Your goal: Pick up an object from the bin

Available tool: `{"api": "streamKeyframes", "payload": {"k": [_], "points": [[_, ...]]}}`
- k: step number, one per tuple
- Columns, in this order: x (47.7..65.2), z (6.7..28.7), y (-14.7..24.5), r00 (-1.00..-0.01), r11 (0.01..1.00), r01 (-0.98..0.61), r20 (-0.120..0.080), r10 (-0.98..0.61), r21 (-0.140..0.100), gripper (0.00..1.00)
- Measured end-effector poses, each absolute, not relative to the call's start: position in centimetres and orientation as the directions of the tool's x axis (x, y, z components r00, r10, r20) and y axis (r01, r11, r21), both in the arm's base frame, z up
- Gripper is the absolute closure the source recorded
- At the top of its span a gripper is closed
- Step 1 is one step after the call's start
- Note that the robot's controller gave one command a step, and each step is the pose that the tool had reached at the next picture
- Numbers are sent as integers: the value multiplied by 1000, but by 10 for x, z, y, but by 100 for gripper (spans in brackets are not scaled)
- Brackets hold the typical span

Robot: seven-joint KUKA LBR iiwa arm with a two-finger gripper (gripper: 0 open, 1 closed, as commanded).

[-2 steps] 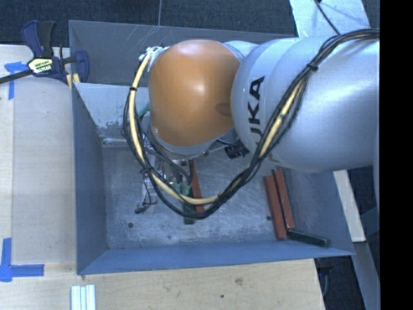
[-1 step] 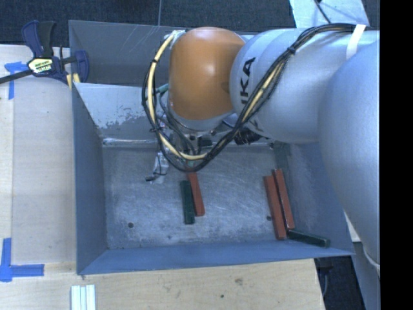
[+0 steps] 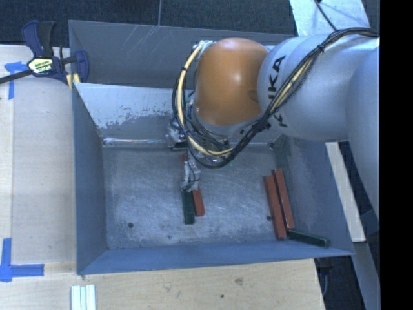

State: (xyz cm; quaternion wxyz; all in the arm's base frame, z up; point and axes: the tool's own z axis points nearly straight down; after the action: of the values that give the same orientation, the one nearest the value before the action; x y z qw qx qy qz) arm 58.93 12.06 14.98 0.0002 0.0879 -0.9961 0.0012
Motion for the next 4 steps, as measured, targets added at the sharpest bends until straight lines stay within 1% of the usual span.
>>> {"api": "streamKeyframes", "payload": {"k": [1, 2, 3, 4], "points": [[561, 134, 59, -997, 997, -82, 1, -82, -2, 0], [609, 144, 41, -920, 920, -392, -7, -392, -2, 0], [629, 117, 73, -731, 731, -682, -5, -682, -1, 0], [612, 110, 69, -391, 391, -920, -1, -920, 0, 0]]}}
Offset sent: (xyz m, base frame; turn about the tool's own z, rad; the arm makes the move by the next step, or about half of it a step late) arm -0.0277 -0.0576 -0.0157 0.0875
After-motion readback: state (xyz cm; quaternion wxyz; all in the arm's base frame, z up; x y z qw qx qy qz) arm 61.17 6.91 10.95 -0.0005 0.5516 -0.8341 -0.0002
